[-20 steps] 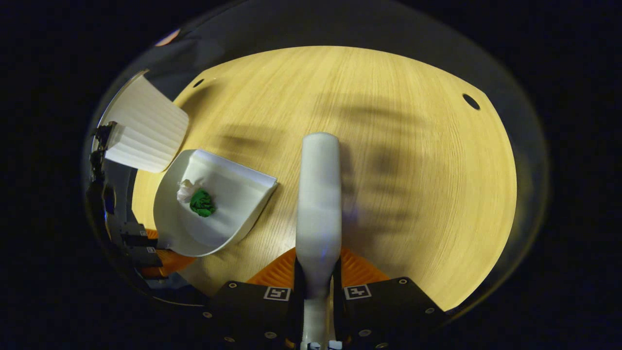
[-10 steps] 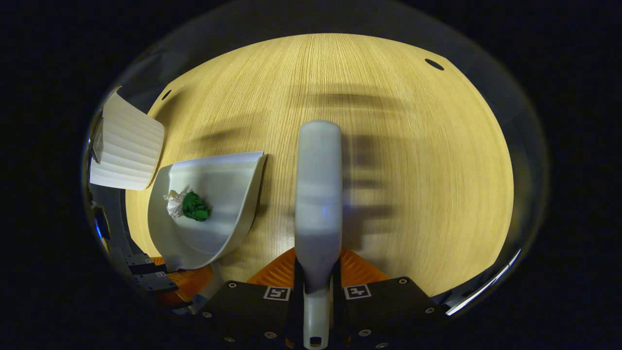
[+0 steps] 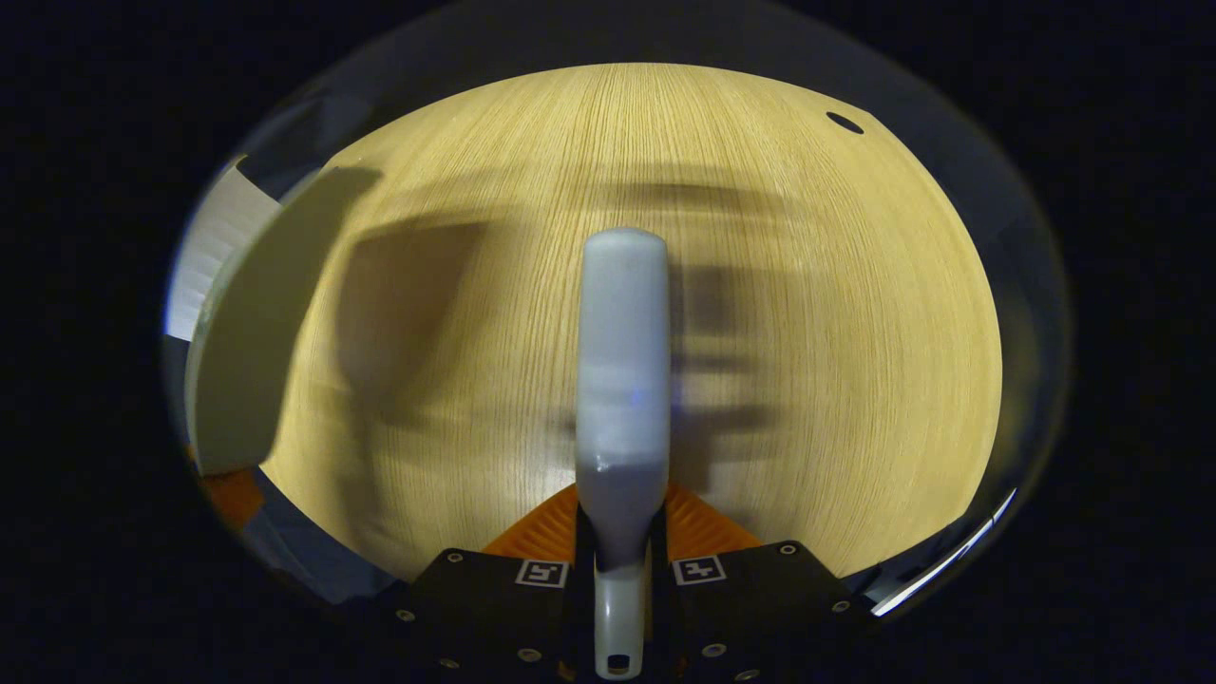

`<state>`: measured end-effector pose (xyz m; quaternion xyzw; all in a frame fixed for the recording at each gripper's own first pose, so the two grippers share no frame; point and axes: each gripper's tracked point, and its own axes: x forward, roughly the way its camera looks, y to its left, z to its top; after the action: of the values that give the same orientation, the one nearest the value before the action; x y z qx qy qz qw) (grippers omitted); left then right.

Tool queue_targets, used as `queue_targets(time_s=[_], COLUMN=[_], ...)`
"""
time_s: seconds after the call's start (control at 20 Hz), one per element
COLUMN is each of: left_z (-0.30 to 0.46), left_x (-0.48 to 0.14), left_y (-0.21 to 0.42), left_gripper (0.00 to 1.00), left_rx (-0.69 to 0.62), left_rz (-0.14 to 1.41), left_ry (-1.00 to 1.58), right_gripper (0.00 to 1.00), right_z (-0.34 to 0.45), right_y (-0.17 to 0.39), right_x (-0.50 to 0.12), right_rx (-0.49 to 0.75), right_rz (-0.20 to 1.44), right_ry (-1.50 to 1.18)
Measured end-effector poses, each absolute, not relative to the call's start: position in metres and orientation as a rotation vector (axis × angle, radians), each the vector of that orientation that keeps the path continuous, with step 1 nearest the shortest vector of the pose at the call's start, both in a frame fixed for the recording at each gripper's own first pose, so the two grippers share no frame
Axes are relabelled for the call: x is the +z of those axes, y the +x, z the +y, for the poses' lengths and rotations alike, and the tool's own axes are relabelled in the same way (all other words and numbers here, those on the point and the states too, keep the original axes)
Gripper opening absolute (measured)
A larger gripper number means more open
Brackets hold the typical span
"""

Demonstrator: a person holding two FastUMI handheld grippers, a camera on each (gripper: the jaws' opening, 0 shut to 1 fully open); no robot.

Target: Pick up the small broom and dustpan from the desktop, sweep the trash into the dustpan with the broom, and then empty the trash into the garbage bin.

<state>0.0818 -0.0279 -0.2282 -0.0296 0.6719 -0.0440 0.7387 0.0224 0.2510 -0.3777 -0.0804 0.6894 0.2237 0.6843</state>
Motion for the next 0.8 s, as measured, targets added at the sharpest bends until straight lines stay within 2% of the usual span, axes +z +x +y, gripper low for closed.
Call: queue_targets(time_s=[0.25,0.4,0.55,0.7,0.8], left_z=[-0.021,-0.017,0.008,0.054,0.074], left_x=[-0.232,-0.193,-0.145,-0.139,-0.140], left_y=[0.084,0.111,0.132,0.138,0.132], left_gripper=[0.30,0.30,0.30,0.30,0.30], left_rx=[-0.163,-0.184,-0.139,-0.039,0.019], left_rz=[1.430,1.347,1.265,1.246,1.271], left_ry=[-0.084,-0.111,-0.107,-0.078,-0.094], right_gripper=[0.26,0.27,0.33,0.35,0.46], right_z=[0.254,0.255,0.257,0.258,0.258], right_y=[0.022,0.021,0.020,0.019,0.021], right_x=[-0.378,-0.378,-0.379,-0.381,-0.381], right_rx=[0.519,0.521,0.525,0.529,0.526], right_rz=[1.523,1.519,1.513,1.515,1.501], right_ry=[-0.211,-0.219,-0.223,-0.229,-0.234])
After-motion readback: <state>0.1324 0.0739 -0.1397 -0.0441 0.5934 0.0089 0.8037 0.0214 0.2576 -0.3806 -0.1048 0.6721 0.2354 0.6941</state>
